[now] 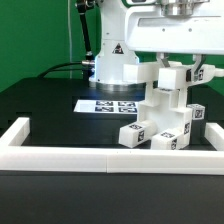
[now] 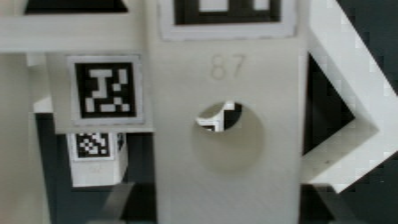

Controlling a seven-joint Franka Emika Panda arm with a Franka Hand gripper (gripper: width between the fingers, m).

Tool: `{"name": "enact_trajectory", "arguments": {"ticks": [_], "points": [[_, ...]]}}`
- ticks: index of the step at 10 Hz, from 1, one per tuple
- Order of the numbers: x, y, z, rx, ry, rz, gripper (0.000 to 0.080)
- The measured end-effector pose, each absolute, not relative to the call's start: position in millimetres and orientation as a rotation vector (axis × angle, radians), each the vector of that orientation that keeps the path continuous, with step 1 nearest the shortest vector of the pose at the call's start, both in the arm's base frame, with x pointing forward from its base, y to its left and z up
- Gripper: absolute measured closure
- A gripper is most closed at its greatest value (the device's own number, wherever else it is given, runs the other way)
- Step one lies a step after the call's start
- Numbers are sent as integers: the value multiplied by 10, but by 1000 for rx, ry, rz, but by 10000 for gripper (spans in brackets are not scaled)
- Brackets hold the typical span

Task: Assemble chair

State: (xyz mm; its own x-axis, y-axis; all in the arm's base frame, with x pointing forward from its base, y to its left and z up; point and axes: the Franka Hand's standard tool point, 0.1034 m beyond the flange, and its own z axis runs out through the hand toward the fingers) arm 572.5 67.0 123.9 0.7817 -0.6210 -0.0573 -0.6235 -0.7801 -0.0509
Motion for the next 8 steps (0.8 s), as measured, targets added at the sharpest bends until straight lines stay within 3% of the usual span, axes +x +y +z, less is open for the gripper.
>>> {"name": "enact_trajectory", "arguments": {"ticks": [8], "points": [[5703,669,1259,-2900,1016,60,509]]}}
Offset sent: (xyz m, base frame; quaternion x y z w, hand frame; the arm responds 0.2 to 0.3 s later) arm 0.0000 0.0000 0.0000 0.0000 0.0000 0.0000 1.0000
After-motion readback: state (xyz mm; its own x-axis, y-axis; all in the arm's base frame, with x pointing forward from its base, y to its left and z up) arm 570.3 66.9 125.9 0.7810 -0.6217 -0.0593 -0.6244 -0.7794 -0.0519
